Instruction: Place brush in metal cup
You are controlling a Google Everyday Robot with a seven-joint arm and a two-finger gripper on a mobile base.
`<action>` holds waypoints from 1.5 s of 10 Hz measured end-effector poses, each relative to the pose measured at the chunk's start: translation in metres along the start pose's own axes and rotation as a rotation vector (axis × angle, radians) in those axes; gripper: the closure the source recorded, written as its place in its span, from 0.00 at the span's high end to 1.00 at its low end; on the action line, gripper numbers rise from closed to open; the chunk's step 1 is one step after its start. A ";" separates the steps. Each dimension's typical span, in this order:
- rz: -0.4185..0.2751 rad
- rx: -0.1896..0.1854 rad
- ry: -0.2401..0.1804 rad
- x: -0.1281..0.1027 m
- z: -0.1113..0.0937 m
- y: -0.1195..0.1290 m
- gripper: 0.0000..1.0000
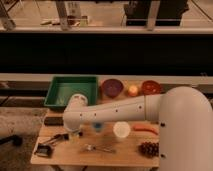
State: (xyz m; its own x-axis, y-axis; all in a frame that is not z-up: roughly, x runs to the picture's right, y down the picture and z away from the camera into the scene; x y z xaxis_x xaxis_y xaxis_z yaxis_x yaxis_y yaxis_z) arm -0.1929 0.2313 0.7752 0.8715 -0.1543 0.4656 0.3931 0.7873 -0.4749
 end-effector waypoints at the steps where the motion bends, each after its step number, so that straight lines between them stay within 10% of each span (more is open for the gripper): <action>1: 0.001 0.001 0.001 0.003 0.002 -0.002 0.80; 9: 0.015 0.019 -0.022 0.048 0.002 0.005 0.80; 15: -0.070 -0.039 -0.048 0.012 0.017 0.016 0.79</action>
State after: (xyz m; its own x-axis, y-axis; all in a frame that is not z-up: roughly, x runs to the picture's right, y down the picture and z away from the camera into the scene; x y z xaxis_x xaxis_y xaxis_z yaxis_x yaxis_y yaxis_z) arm -0.1810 0.2522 0.7866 0.8269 -0.1786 0.5333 0.4645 0.7516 -0.4684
